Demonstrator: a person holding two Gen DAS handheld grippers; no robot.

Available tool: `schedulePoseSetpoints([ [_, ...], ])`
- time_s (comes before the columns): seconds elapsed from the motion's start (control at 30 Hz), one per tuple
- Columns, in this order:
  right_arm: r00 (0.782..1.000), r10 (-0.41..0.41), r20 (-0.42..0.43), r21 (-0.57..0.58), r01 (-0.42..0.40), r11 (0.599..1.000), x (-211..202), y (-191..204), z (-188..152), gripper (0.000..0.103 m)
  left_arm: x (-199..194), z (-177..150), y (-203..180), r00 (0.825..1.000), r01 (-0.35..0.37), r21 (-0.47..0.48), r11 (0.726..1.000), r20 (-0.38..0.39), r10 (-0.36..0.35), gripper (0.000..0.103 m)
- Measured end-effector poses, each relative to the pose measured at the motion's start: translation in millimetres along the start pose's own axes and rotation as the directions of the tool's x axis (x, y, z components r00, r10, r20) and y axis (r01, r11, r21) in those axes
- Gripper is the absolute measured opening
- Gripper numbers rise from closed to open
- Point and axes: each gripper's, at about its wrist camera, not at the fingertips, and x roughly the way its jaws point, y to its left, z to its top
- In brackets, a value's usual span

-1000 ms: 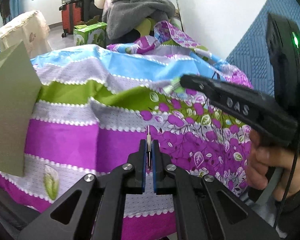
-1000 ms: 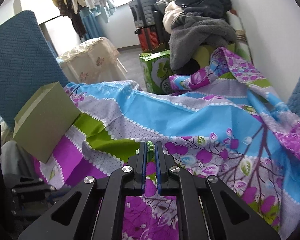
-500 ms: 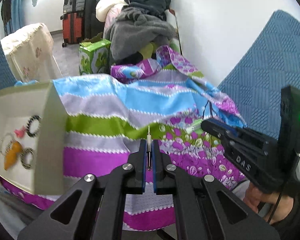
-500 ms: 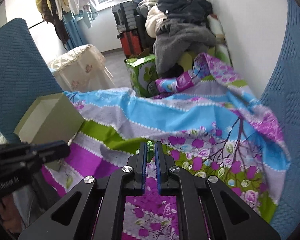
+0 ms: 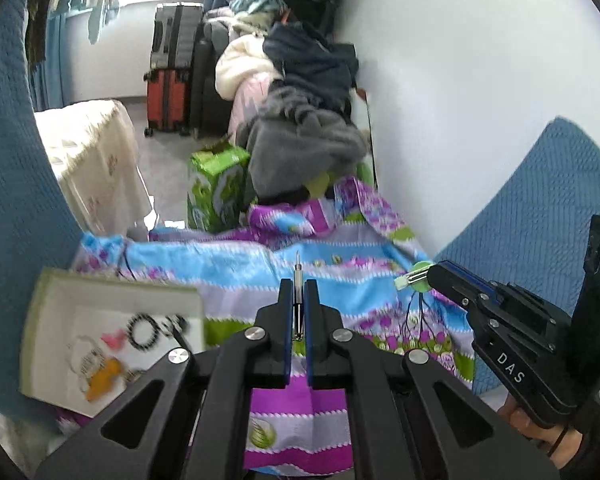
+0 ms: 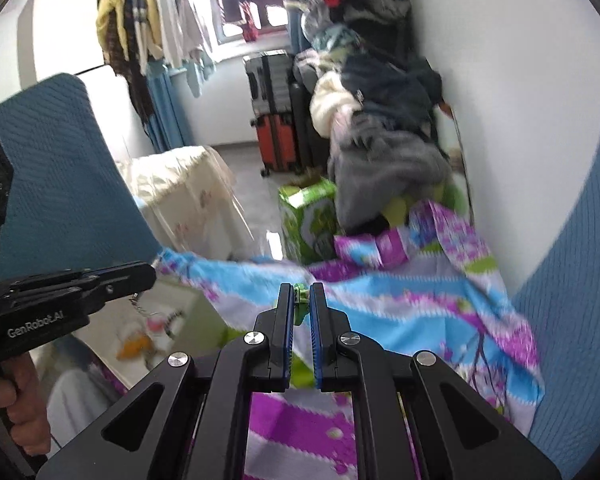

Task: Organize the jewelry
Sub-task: 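Carry the safety pin in the left tool while the right tool carries the green clip to the box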

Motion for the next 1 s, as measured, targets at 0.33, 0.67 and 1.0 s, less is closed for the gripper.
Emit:
schedulePoseSetpoints([
  [0.33,0.995,0.065,0.069,-0.043,-0.062,0.997,3,72,48,0.006,-44,29,77,0.996,-0.07,-0.051,0.996,0.06,0.073,0.004],
  [0.67,0.987,0.156,-0.035,-0.046,-0.158,0.986,60,135,17,0.006,-23,-10,147,0.986,-0.167,-0.105,0.98,-0.047,0.162,0.004],
  [1.0,0.961,0.165,-0.221,-0.034,-0.177,0.984,110,151,-46,0.006,24,-68,170,0.967,-0.192,-0.146,0.97,-0.194,0.162,0.004],
])
